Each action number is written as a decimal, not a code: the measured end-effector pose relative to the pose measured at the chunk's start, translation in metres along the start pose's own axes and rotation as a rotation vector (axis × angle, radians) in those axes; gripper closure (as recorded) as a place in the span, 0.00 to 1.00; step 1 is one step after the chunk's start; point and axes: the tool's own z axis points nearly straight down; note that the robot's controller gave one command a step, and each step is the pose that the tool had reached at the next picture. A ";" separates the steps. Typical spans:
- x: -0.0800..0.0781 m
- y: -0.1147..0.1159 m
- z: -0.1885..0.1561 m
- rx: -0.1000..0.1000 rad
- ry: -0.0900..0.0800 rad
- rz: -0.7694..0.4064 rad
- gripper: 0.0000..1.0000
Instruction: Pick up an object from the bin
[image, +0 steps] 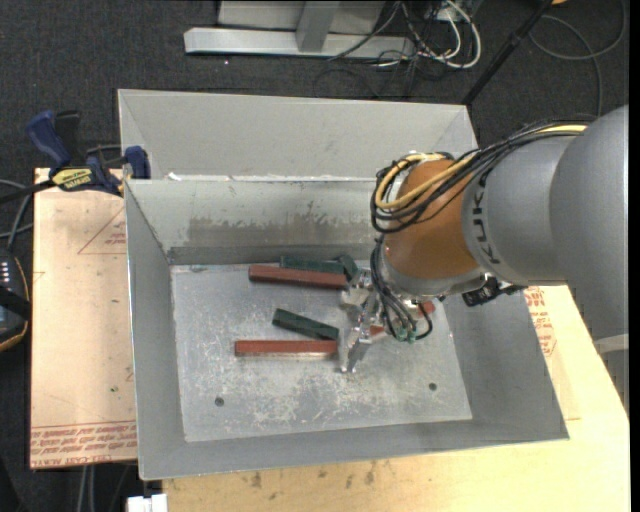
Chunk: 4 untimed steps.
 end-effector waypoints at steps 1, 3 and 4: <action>0.001 0.000 0.000 0.000 -0.002 -0.006 0.00; -0.012 -0.037 -0.001 -0.004 -0.009 0.017 0.00; 0.003 -0.044 -0.003 -0.004 -0.015 -0.135 1.00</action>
Offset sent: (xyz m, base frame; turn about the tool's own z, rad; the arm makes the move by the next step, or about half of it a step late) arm 0.0088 -0.0615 -0.0061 0.0429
